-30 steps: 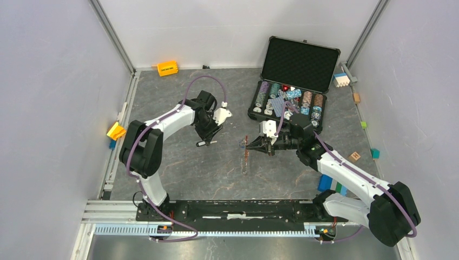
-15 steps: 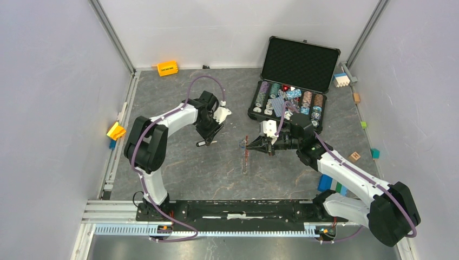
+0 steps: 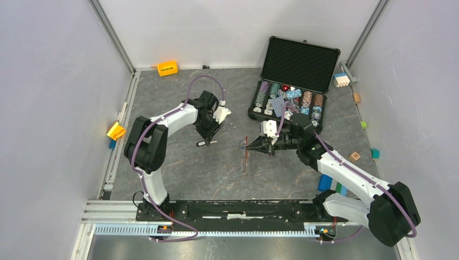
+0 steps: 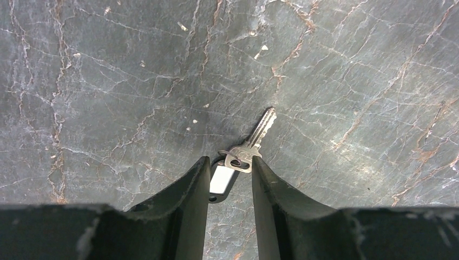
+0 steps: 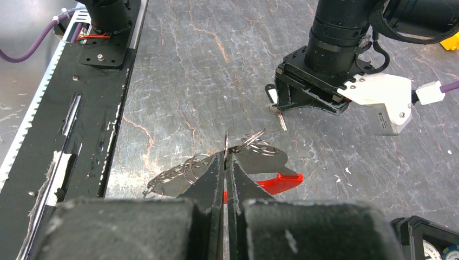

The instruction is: Put the keys on the keyring

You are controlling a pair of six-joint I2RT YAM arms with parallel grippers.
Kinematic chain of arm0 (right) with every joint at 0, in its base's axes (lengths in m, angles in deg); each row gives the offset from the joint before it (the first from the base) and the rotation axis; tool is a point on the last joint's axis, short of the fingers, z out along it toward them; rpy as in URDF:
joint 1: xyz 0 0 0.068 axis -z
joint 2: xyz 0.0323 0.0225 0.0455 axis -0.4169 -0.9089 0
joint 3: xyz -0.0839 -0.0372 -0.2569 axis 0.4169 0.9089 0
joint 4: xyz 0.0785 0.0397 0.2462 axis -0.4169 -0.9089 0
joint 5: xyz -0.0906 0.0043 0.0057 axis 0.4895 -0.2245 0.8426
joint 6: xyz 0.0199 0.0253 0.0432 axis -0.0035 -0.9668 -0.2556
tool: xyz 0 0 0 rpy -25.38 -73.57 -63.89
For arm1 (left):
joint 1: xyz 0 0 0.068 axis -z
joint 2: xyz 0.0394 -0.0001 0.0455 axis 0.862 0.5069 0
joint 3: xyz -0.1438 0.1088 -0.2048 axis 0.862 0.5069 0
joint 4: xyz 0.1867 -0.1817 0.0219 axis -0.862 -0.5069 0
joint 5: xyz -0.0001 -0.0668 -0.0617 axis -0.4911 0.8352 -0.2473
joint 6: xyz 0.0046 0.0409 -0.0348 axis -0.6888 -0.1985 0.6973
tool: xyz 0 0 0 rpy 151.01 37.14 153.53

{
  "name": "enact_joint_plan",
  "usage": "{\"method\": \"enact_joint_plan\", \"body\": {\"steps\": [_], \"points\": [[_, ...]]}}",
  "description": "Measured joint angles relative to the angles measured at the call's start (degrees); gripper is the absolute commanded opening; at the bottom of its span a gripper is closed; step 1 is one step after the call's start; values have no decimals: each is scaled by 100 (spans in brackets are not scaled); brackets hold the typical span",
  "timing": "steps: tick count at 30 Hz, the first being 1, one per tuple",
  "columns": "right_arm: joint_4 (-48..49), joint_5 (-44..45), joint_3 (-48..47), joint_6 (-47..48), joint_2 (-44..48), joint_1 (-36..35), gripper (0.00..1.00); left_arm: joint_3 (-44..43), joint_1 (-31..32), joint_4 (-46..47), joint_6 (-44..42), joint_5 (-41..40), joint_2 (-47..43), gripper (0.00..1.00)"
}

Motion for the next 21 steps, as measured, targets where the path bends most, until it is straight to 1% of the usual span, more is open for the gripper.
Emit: {"method": "enact_joint_plan", "body": {"steps": [15, 21], "points": [[2, -4, 0, -79, 0, 33, 0, 0, 0, 2, 0, -66, 81, 41], [4, -7, 0, -98, 0, 33, 0, 2, 2, 0, 0, -85, 192, 37]]}}
